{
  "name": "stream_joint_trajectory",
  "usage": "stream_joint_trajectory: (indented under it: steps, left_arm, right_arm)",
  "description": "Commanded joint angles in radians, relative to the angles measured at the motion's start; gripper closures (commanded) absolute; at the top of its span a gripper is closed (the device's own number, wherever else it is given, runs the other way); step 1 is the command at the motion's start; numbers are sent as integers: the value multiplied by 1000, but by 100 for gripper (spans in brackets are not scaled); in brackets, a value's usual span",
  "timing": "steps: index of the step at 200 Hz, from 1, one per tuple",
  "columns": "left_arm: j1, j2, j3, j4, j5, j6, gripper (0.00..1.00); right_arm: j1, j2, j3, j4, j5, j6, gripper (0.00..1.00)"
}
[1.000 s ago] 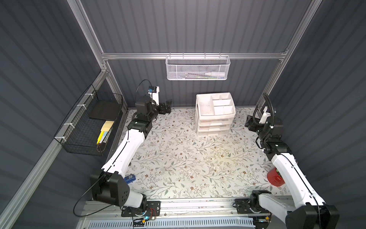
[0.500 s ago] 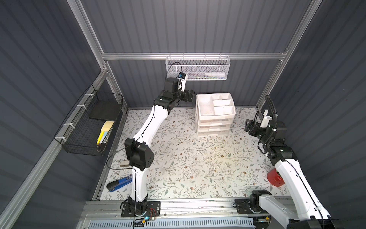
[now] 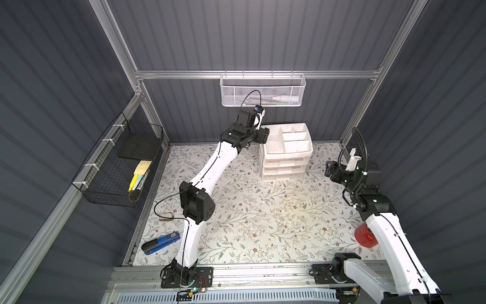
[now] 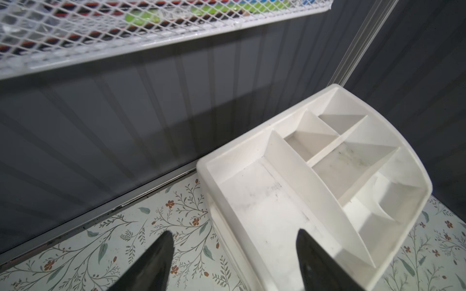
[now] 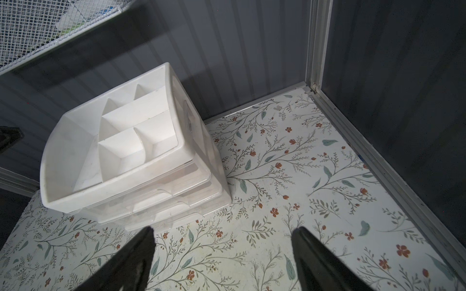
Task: Take the postcards out of the drawer
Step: Adjust the storage box at the center of the board.
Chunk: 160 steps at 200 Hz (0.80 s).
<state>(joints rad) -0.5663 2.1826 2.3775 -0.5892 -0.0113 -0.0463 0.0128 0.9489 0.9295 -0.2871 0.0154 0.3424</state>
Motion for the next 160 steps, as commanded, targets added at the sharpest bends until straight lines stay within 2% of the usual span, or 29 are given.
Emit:
stream_joint_trajectory:
  steps: [1,58,101,160]
  left_arm:
    - [-11,14,0,-41,-47,-35,29]
    - [-44,63,37,-70,-146,-116,42]
    - [-60,81,39,-63,-147,-148,44]
    - [-65,79,39,-66,-166,-188,61]
  right_arm:
    - [7,-4,-9,-9,-17,23,13]
    - [9,-11,-30,-16,-15,18,13]
    - [9,-12,-41,-12,-14,12,12]
    - [9,-6,-50,-14,-16,21,12]
